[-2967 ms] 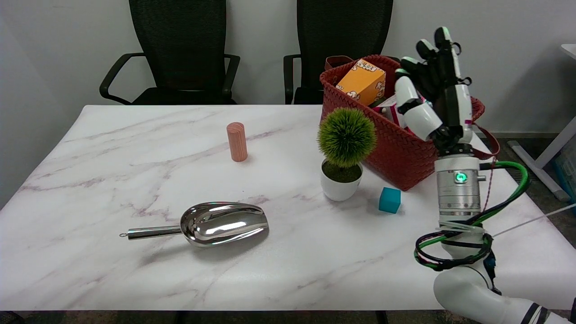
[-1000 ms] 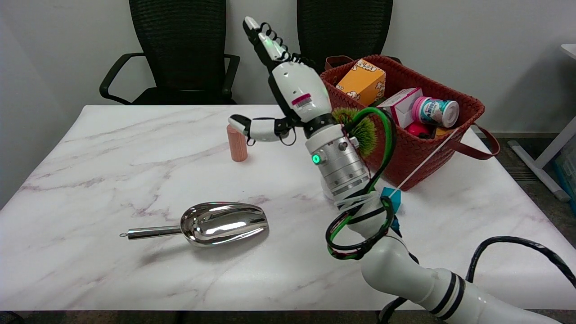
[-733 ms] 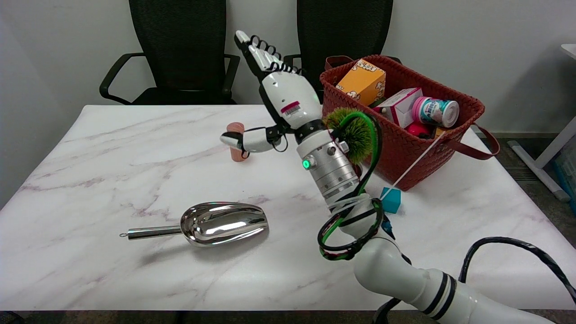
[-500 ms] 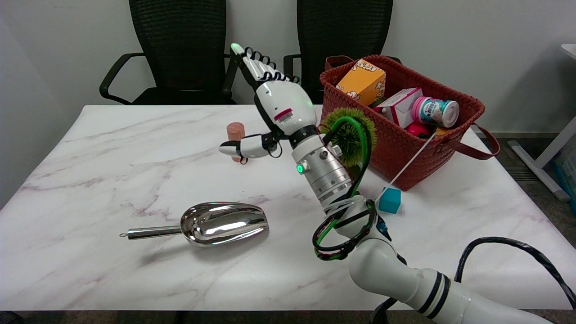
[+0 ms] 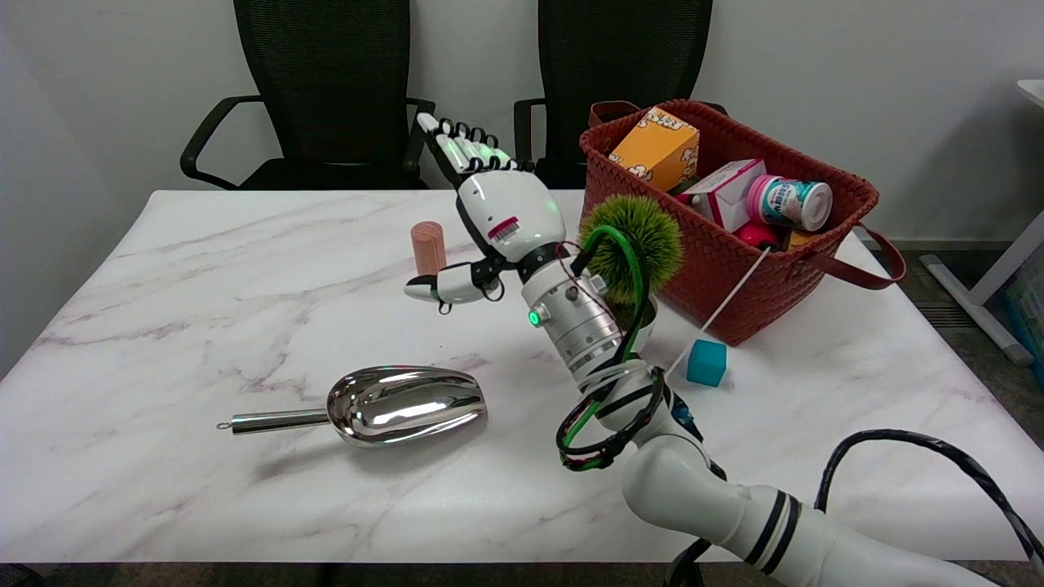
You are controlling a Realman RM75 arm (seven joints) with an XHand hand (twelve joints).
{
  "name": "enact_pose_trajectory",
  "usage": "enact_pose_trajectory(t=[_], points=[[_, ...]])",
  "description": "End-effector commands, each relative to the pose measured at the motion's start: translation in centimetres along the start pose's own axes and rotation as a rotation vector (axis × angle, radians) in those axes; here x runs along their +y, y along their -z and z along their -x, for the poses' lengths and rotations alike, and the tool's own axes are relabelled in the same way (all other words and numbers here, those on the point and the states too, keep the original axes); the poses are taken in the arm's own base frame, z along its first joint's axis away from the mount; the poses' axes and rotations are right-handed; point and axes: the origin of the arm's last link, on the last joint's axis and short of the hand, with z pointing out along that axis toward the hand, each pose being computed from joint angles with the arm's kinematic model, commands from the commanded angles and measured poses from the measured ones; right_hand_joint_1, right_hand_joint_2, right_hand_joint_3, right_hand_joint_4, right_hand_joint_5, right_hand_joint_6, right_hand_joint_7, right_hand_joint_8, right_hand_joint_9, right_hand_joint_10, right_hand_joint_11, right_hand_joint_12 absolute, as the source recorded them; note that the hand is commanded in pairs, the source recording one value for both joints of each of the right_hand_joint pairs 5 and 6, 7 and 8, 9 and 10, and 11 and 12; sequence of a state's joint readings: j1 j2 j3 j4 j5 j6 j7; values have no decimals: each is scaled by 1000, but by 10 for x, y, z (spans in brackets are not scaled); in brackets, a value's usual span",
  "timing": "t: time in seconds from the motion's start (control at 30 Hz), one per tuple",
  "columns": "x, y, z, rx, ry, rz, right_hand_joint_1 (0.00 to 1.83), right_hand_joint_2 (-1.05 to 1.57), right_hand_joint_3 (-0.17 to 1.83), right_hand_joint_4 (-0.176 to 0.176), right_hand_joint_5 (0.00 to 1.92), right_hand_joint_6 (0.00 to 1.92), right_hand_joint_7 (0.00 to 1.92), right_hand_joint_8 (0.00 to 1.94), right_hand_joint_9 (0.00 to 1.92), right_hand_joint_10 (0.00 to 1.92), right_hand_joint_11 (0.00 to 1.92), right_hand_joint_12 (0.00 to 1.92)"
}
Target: Pick up the wooden cylinder.
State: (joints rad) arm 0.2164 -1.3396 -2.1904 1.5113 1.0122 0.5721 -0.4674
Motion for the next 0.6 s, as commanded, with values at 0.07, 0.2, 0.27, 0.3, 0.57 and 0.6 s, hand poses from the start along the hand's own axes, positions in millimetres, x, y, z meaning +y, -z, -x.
enact_pose_trajectory(t=[0.07, 0.2, 0.27, 0.3, 0.57, 0.6], points=[[8, -3, 22, -58, 25, 32, 1028, 474, 207, 0, 64, 64, 156, 156, 182, 182, 300, 300], [13, -8, 27, -72, -59, 84, 1018, 494, 146, 0, 66, 66, 141, 141, 180, 180, 311, 311], [13, -11, 31, -82, -84, 98, 1013, 504, 123, 0, 67, 67, 107, 107, 191, 191, 343, 343], [13, -13, 33, -86, -95, 104, 1011, 507, 116, 0, 67, 67, 100, 100, 195, 195, 346, 346], [14, -21, 46, -118, -194, 172, 974, 550, 37, 0, 50, 50, 71, 71, 211, 211, 347, 347], [16, -22, 48, -124, -207, 181, 972, 554, 32, 0, 46, 46, 70, 70, 213, 213, 344, 344]])
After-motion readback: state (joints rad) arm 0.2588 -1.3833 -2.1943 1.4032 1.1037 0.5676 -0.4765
